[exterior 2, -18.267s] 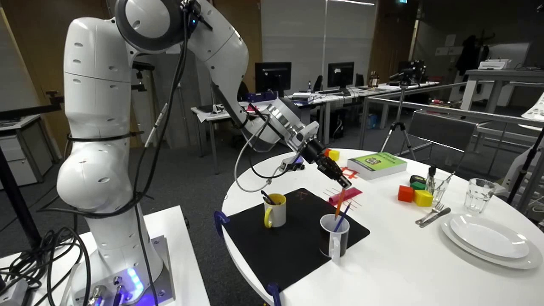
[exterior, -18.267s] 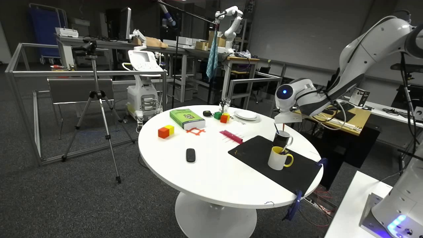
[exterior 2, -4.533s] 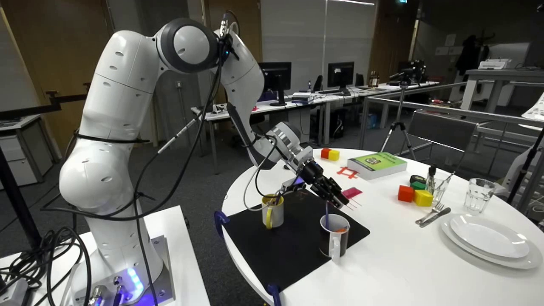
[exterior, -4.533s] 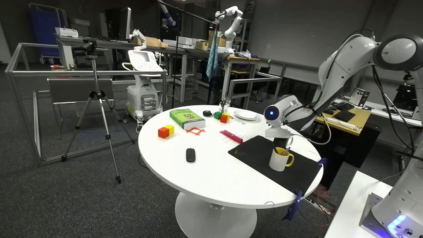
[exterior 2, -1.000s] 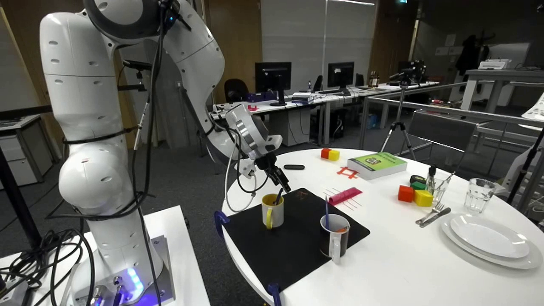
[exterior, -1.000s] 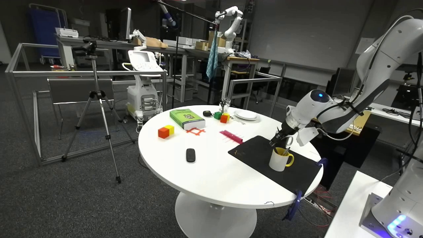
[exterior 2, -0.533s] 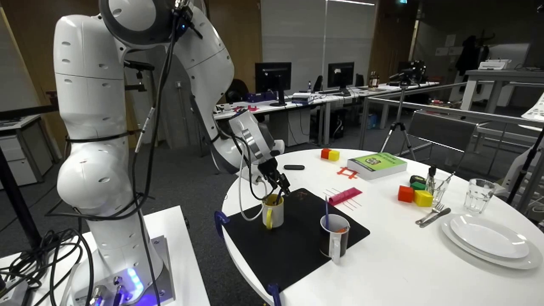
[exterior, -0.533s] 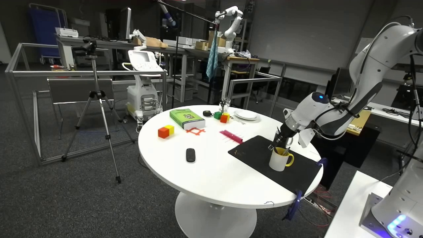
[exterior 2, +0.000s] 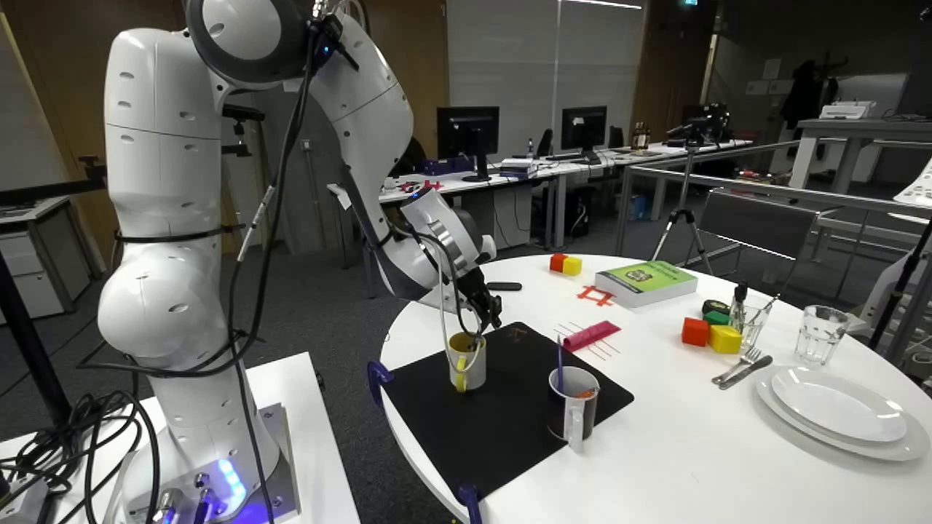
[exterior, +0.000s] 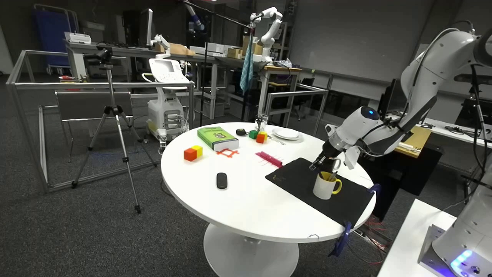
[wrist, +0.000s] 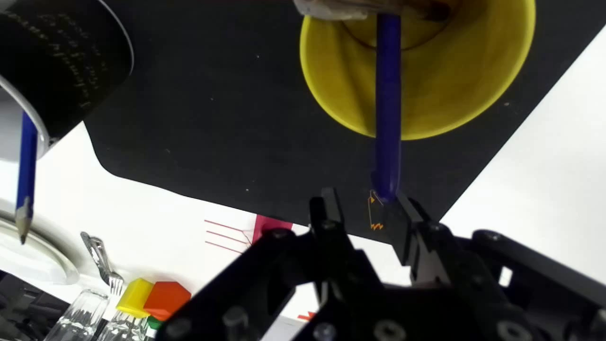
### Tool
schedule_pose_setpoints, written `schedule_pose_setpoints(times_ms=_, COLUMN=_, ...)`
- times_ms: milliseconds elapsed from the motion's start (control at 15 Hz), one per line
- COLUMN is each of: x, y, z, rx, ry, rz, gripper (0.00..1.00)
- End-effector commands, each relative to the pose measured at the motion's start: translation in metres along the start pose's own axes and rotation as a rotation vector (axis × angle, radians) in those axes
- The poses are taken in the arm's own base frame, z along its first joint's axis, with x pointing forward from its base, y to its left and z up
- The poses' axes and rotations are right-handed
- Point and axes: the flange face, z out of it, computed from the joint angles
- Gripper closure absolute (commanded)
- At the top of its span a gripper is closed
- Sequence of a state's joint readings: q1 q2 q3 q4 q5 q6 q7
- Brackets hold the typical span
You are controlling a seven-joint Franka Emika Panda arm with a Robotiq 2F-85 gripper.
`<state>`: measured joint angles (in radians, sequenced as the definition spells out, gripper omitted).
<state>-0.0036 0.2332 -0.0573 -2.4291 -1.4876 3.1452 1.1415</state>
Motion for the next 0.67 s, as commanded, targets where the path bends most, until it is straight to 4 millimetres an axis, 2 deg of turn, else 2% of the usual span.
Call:
schedule_pose_setpoints(times_ms=0, x=0.0041, y=0.0063, z=0.0012, rx=0.018, ry=0.021, rz=-0.050, gripper=0.99)
schedule_pose_setpoints(times_ms=333, x=0.0014, y=0.0038, z=0.0028, rx=0.017, ry=0.018, rz=-0.079, gripper=1.00)
schedule_pose_setpoints(times_ms=400, x=0.0024, y=0.0035, z=0.0011, rx=0.012, ry=0.022, rz=-0.077, gripper=0.74)
schedule_pose_setpoints(times_ms=467, x=0.0034, y=0.0034, z=-0.0010, rx=0.010, ry=0.026, rz=-0.078, gripper=0.72)
schedule_pose_setpoints(times_ms=600, x=0.0052, y=0.0037, z=-0.0058, rx=0.008, ry=0.037, rz=-0.079, gripper=0.58)
